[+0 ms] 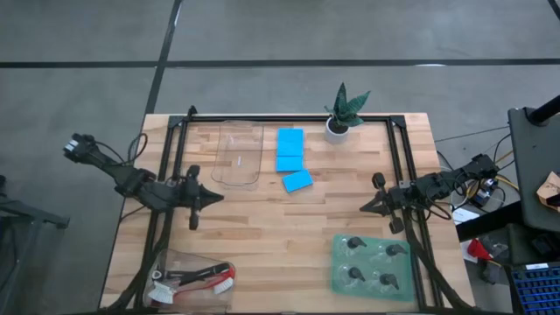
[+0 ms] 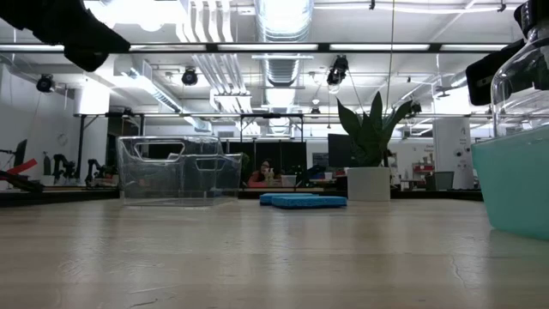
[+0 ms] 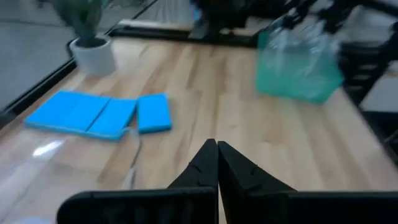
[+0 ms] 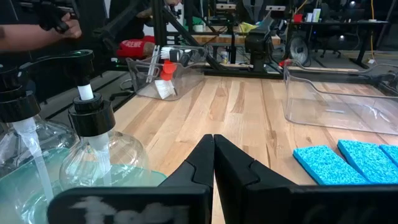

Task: Pick & Place Kitchen Sink Supplies
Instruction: Put the sponge into the top transparent bin

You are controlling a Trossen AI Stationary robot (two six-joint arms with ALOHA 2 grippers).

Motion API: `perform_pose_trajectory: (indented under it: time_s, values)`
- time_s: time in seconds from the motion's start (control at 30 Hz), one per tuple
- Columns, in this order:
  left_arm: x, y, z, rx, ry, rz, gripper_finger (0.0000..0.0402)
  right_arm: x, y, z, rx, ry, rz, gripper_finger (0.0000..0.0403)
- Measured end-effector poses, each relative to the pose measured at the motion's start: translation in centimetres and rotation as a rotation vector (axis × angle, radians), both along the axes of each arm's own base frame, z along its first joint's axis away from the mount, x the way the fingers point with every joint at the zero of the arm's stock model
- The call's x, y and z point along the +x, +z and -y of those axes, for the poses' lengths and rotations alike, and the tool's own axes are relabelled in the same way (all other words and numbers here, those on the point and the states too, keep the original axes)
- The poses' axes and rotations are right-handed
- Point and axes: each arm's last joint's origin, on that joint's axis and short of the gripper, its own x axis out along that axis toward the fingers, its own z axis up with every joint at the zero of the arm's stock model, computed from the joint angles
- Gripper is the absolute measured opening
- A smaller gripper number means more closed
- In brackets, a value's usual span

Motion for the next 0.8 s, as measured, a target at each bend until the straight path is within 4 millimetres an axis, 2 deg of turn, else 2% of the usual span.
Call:
perform_pose_trajectory:
  time_s: [0.4,0.67,0.8]
  values:
    - [-2.7,-2.0,-1.3,-0.021,-0.08,0.126,0.0,0.0,0.0,0.0,0.0,0.0,0.0,0.0008]
    - [-3.4,-1.9,-1.7,-0.041,-0.083,0.168,0.0,0.0,0.0,0.0,0.0,0.0,0.0,0.0008]
    - [-2.9,-1.4,-1.7,-0.058,-0.031,0.214,0.0,0.0,0.0,0.0,0.0,0.0,0.0,0.0008]
